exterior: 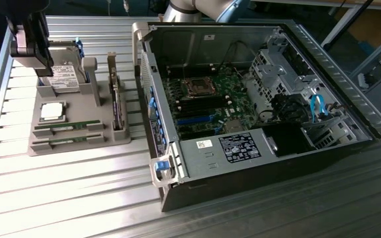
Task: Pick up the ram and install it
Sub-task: 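Pick up the ram and move it above insertion slot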
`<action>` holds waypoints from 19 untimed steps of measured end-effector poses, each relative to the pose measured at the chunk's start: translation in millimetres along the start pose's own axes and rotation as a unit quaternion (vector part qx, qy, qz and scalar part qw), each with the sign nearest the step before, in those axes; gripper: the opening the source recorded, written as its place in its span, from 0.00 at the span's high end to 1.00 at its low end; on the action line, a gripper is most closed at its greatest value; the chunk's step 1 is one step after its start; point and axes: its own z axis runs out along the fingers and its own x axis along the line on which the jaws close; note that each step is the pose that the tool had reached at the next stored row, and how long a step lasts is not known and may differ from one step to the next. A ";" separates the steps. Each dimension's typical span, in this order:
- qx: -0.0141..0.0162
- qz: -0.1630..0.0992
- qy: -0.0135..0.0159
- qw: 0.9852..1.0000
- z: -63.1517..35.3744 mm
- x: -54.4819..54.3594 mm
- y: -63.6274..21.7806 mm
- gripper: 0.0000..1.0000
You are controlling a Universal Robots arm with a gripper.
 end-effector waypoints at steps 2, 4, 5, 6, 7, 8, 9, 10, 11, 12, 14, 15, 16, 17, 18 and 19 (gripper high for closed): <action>0.000 0.000 0.000 1.000 1.4 0.0 -0.1 0.70; 0.000 0.000 0.000 1.000 2.7 0.1 -0.1 0.70; 0.000 0.000 0.000 1.000 3.5 0.1 -0.2 0.70; 0.000 0.000 0.000 1.000 4.0 0.1 -0.2 0.70; 0.000 0.000 0.000 1.000 4.8 0.1 -0.2 0.70; 0.000 0.000 0.000 1.000 5.7 0.1 -0.2 0.70; 0.000 0.000 0.000 1.000 6.5 0.1 -0.3 0.70; 0.000 0.000 0.000 1.000 7.1 0.2 -0.3 0.70; 0.000 0.000 0.000 1.000 8.2 0.2 -0.3 0.70; 0.000 0.000 0.000 1.000 9.8 0.2 -0.4 0.70; 0.000 0.000 0.000 1.000 13.7 0.3 -0.6 0.70; 0.000 0.000 0.000 1.000 15.3 0.4 -0.7 0.70; 0.000 0.000 0.000 1.000 17.8 0.4 -0.8 0.70; 0.000 0.000 0.000 1.000 19.6 0.5 -0.8 0.70; 0.000 0.000 0.000 1.000 20.7 0.5 -0.9 0.70; 0.000 0.000 0.000 1.000 22.2 0.5 -1.0 0.70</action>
